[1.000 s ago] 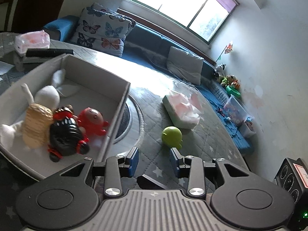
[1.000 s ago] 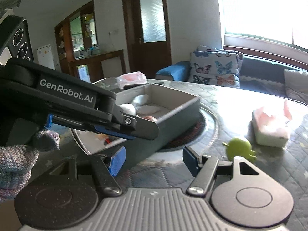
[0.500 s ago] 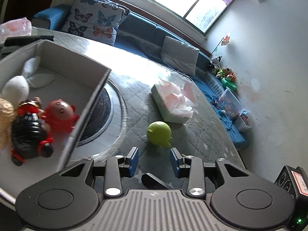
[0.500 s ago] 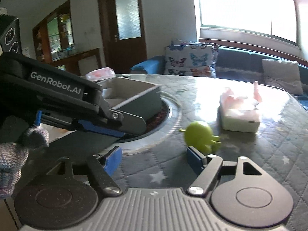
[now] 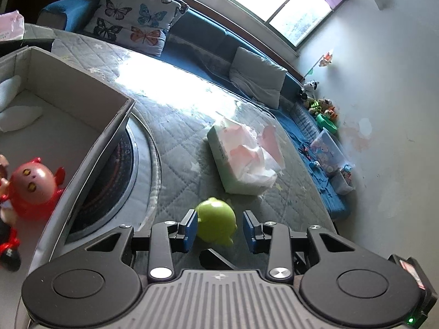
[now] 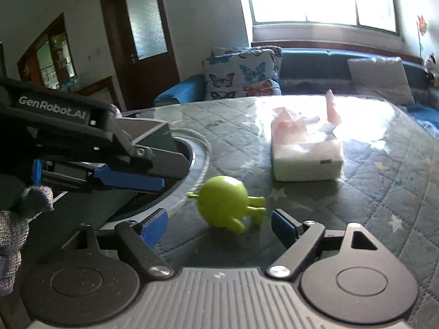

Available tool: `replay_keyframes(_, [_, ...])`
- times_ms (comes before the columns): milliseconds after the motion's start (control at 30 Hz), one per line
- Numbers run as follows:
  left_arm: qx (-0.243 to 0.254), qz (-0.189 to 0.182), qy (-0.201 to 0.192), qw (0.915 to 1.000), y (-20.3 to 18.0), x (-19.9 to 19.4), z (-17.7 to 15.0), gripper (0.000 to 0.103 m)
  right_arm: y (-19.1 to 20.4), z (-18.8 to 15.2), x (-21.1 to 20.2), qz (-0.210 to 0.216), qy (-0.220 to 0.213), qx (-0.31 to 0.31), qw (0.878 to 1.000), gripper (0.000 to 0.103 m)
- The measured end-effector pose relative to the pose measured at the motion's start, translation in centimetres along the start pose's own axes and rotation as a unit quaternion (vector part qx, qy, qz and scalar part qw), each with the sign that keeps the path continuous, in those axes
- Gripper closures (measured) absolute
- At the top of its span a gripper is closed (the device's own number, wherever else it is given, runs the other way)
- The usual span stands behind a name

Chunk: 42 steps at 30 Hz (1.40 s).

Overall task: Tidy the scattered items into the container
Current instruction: 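Move the left tool to the green alien toy, then close the left gripper on the green alien toy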

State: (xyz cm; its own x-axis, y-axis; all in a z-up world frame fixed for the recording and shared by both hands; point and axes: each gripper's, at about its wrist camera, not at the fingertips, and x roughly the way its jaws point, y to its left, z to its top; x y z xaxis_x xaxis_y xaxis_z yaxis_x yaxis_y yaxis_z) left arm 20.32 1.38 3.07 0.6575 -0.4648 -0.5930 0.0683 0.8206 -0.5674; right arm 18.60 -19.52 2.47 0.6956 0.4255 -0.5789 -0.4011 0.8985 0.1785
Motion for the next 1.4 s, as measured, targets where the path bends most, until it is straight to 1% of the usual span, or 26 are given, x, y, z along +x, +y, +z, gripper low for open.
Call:
replay_keyframes(233, [-0.007, -0.006, 0.007, 0.9999, 0.1, 2.0, 0.9, 0.064, -1.8, 0.1, 2.5, 0.019, 0.019, 0.035, 0.999, 0.017])
replay_keyframes(300, [-0.005, -0.012, 0.009, 0.9999, 0.1, 2.4, 1.0, 0.064, -1.9, 0.1, 2.9, 0.020, 0.020, 0.038, 0.999, 0.017])
replay_keyframes(433, [0.002, -0.008, 0.011, 0.9999, -0.1, 3.2, 1.4, 0.064, -2.1, 0.3, 3.5, 0.022, 0.019, 0.038, 0.999, 0.016])
replay_keyframes(533, [0.011, -0.002, 0.021, 0.9997, -0.2, 3.7, 1.5, 0.063, -2.0, 0.4, 3.8, 0.020, 0.019, 0.034, 0.999, 0.016])
replay_keyframes(633, [0.026, 0.007, 0.028, 0.9992, -0.4, 4.1, 1.5, 0.063, -1.7, 0.4, 3.8, 0.015, 0.019, 0.027, 0.999, 0.019])
replay_keyframes(667, [0.030, 0.008, 0.031, 0.9990, -0.4, 4.2, 1.4, 0.063, -1.7, 0.4, 3.9, 0.016, 0.019, 0.026, 0.999, 0.021])
replay_keyframes(800, [0.032, 0.012, 0.047, 0.9983, -0.3, 4.9, 1.4, 0.063, -1.6, 0.3, 3.8, 0.020, 0.017, 0.026, 0.999, 0.026])
replay_keyframes(833, [0.033, 0.012, 0.051, 0.9981, -0.3, 5.1, 1.4, 0.061, -1.6, 0.3, 3.8, 0.022, 0.017, 0.025, 0.999, 0.028])
replay_keyframes(900, [0.033, 0.011, 0.053, 0.9980, -0.3, 5.4, 1.3, 0.061, -1.6, 0.3, 3.8, 0.025, 0.018, 0.021, 0.999, 0.029])
replay_keyframes(1100, [0.011, 0.003, 0.059, 0.9982, 0.4, 5.9, 1.5, 0.058, -1.8, 0.4, 3.8, 0.025, 0.014, 0.019, 0.999, 0.031])
replay_keyframes(1167, [0.004, 0.003, 0.060, 0.9982, 0.5, 6.0, 1.5, 0.057, -1.7, 0.3, 3.8, 0.021, 0.012, 0.018, 1.000, 0.036])
replay_keyframes(1400, [0.011, 0.012, 0.064, 0.9978, 0.0, 5.8, 1.1, 0.056, -1.4, 0.2, 3.4, 0.020, 0.010, 0.017, 1.000, 0.037])
